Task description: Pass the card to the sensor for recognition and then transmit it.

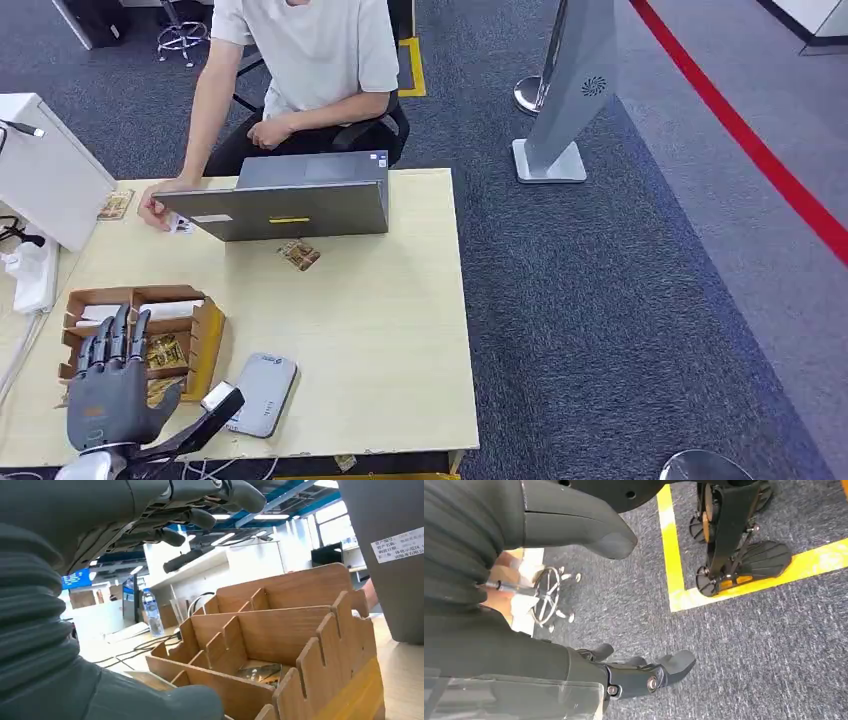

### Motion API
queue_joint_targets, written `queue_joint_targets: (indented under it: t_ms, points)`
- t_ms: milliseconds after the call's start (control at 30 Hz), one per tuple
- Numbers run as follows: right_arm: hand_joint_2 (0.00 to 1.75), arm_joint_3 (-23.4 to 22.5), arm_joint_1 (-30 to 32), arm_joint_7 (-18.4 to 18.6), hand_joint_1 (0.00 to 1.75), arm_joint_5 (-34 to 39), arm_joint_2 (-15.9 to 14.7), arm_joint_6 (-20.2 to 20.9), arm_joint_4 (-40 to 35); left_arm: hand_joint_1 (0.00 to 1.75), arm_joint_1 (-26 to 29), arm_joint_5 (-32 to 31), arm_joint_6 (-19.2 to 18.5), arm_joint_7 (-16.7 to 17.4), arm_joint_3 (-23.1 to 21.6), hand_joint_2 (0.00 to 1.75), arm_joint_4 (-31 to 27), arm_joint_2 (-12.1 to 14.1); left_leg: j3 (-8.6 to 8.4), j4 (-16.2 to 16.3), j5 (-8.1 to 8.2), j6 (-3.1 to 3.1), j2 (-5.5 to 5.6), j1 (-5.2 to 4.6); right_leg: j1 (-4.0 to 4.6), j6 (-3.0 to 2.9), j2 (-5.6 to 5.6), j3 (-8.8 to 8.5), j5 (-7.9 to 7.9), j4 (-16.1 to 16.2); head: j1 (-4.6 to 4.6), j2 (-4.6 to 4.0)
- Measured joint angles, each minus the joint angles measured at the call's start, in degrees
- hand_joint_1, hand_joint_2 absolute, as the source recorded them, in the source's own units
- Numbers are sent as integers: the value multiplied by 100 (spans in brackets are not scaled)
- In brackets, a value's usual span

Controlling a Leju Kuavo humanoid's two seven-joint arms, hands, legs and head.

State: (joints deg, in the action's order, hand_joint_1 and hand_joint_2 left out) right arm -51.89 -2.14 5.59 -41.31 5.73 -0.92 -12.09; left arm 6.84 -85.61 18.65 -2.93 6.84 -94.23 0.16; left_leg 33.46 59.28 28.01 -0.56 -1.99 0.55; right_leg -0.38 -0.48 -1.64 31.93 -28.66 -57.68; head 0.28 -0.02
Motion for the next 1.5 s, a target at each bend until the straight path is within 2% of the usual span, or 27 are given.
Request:
queue_joint_targets:
  t_ms: [567, 1500]
  points:
    - [175, -127, -29, 0, 0, 9, 9, -9, 0, 0, 122, -5, 24, -144, 125, 175, -2, -265, 1, 0, 0, 0, 1, 0, 0, 0, -1, 0, 0, 0, 0, 0]
    - [175, -212, -47, 5, 0, -55, 17, -2, 0, 0, 140, -7, 70, -155, 387, 175, -4, -324, 1, 0, 0, 0, 1, 0, 0, 0, -1, 0, 0, 0, 0, 0]
